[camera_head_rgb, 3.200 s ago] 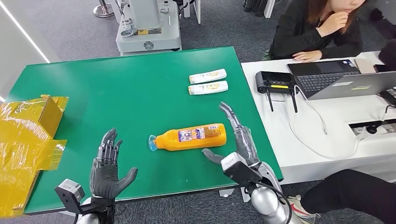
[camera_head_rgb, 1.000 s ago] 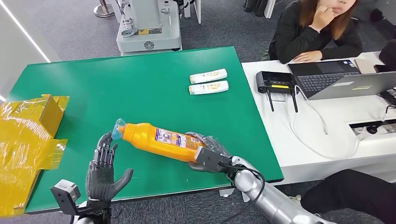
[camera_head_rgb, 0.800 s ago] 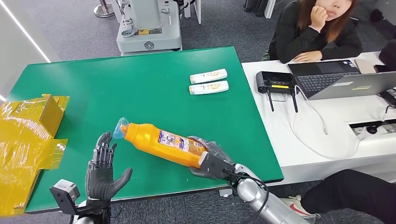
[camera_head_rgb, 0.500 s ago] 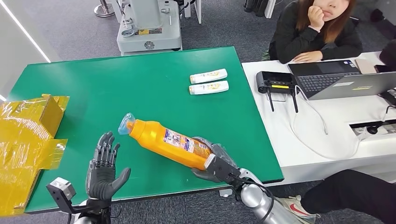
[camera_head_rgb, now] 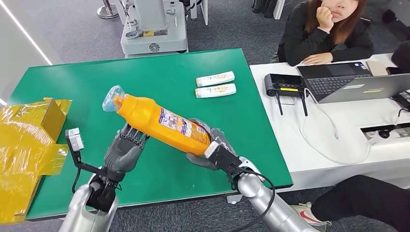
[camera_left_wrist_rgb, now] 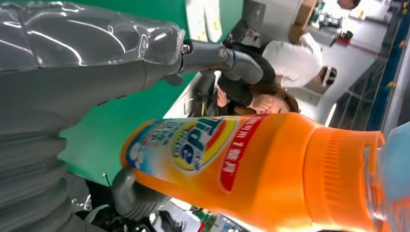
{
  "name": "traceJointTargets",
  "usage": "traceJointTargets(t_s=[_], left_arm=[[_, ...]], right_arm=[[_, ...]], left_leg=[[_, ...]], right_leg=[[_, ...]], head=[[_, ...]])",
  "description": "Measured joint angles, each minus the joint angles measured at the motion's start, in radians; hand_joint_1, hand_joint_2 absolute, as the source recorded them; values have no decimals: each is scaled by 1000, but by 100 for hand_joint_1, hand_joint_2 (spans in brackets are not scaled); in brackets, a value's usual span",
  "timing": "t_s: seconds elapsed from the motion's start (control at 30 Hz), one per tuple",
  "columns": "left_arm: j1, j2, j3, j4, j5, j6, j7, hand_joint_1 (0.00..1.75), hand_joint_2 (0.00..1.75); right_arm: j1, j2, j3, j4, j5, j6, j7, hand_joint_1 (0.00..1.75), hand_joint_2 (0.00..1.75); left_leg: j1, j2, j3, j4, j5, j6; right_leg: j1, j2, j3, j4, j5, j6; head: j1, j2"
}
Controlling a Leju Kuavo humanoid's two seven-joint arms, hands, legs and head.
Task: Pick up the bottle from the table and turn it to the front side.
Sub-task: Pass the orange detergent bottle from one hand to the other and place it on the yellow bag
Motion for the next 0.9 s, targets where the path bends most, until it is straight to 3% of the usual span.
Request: traceJointTargets(t_s=[0.27, 0.43, 0.63, 0.9], left_arm=[[-175, 1, -31, 92, -177, 134, -120, 0, 175], [-253, -34, -35, 150, -275, 245, -178, 0, 175], [-291, -79, -35, 182, -279, 258, -166, 0, 175], [-300, -95, -35, 201, -278, 260, -165, 0, 175]], right_arm=[[-39, 41, 9, 41, -8, 1, 0, 175, 175], [-44, 53, -2, 53, -12, -14, 6, 175, 175], [-45, 61, -24, 56, -8, -23, 14, 175, 175], [-44, 61, -37, 59, 2, -23, 14, 175, 175]], left_leg=[[0, -1, -1, 0, 0, 0], [0, 0, -2, 1, 0, 0], [0, 0, -2, 1, 0, 0], [0, 0, -2, 1, 0, 0]], right_leg=[[0, 0, -1, 0, 0, 0], [0, 0, -1, 0, 0, 0], [-1, 0, -2, 0, 0, 0], [0, 0, -2, 0, 0, 0]], head=[[0, 0], [0, 0], [0, 0], [0, 0]])
